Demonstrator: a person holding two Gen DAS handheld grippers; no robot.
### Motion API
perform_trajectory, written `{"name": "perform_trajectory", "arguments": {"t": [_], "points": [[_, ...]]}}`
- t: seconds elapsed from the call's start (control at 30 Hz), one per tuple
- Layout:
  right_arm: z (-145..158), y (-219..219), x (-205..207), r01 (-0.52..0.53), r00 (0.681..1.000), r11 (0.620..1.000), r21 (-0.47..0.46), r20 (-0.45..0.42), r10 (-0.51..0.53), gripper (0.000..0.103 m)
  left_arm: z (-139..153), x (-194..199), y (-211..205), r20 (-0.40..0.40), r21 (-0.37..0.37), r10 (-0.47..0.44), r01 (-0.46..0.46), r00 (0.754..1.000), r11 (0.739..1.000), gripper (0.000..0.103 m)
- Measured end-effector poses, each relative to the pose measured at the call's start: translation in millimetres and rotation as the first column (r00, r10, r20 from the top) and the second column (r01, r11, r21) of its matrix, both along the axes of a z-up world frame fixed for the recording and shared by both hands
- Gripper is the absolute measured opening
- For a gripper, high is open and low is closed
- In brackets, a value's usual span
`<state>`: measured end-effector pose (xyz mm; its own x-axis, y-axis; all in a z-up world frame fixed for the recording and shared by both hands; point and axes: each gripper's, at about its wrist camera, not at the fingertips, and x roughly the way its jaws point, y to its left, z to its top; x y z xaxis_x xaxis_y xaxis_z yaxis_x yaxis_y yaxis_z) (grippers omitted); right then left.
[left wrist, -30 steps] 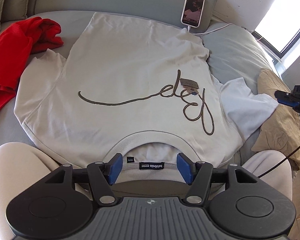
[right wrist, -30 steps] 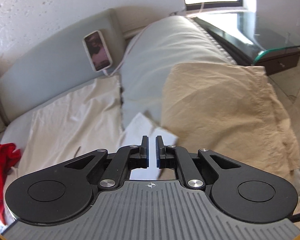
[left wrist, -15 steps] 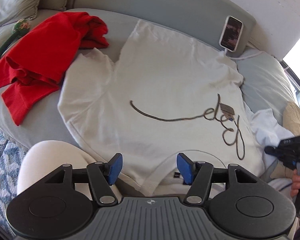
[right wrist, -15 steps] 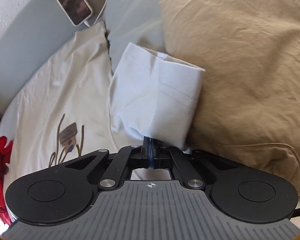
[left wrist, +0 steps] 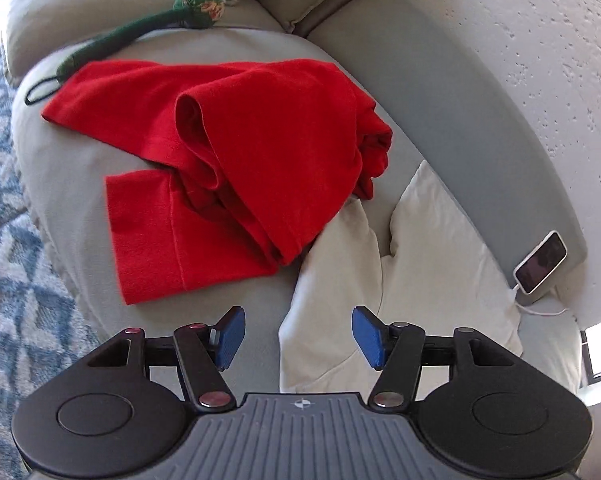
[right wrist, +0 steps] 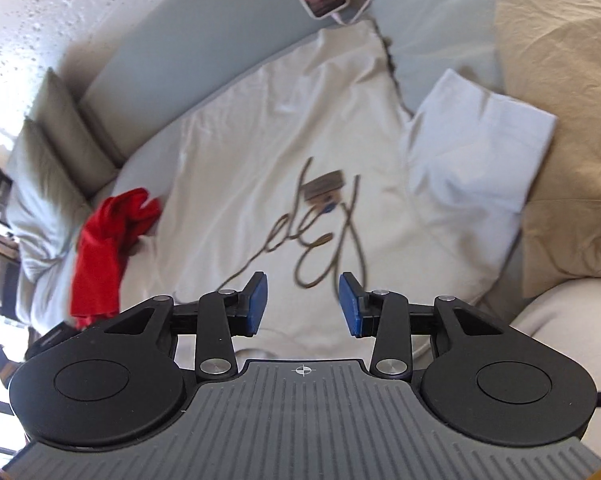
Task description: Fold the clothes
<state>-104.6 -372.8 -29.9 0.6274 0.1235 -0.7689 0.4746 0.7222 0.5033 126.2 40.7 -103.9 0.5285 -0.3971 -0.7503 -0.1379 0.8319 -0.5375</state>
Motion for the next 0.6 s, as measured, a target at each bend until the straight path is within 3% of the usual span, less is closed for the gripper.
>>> {"name": "perform_trajectory", "arguments": {"t": [0.13, 0.23, 0.27, 0.3, 0.33, 0.4, 0.5, 0.53, 0.6], "points": [[13, 22, 8, -0.082, 0.996, 0.997, -0.018, 0.023, 0.082, 0.042, -12, 32, -16, 0.007, 0.029, -0.002, 0.002, 1.0, 1.0, 0.052], [23, 39, 13, -0.142, 0.989, 0.989, -0.033, 0.038, 0.143, 0.042, -9, 53, -44, 0.031, 0.156, -0.053, 0.048, 0.998, 0.987, 0.043], [25, 44, 15, -0.161, 0.986, 0.986, -0.038, 0.043, 0.162, 0.042, -9, 57, -55, 0.045, 0.214, -0.078, 0.067, 0.996, 0.975, 0.033], [25, 45, 14, -0.166, 0.985, 0.986, -0.035, 0.04, 0.167, 0.042, -7, 58, -68, 0.066, 0.278, -0.114, 0.091, 0.991, 0.956, 0.009], [24, 46, 14, -0.168, 0.985, 0.985, -0.032, 0.036, 0.169, 0.042, -4, 57, -82, 0.093, 0.348, -0.164, 0.123, 0.982, 0.929, 0.003], [23, 46, 13, -0.17, 0.985, 0.985, -0.026, 0.027, 0.171, 0.042, 4, 45, -111, 0.145, 0.509, -0.259, 0.153, 0.955, 0.847, 0.004], [21, 46, 9, -0.175, 0.984, 0.984, -0.025, 0.019, 0.176, 0.042, 15, 16, -158, 0.205, 0.72, -0.432, 0.164, 0.878, 0.674, 0.003], [20, 46, 8, -0.177, 0.984, 0.984, -0.025, 0.017, 0.178, 0.042, 14, 2, -174, 0.218, 0.784, -0.501, 0.155, 0.837, 0.601, 0.003], [17, 45, 9, -0.178, 0.984, 0.984, -0.021, 0.01, 0.179, 0.042, 11, -29, -206, 0.225, 0.892, -0.642, 0.11, 0.733, 0.439, 0.004]]}}
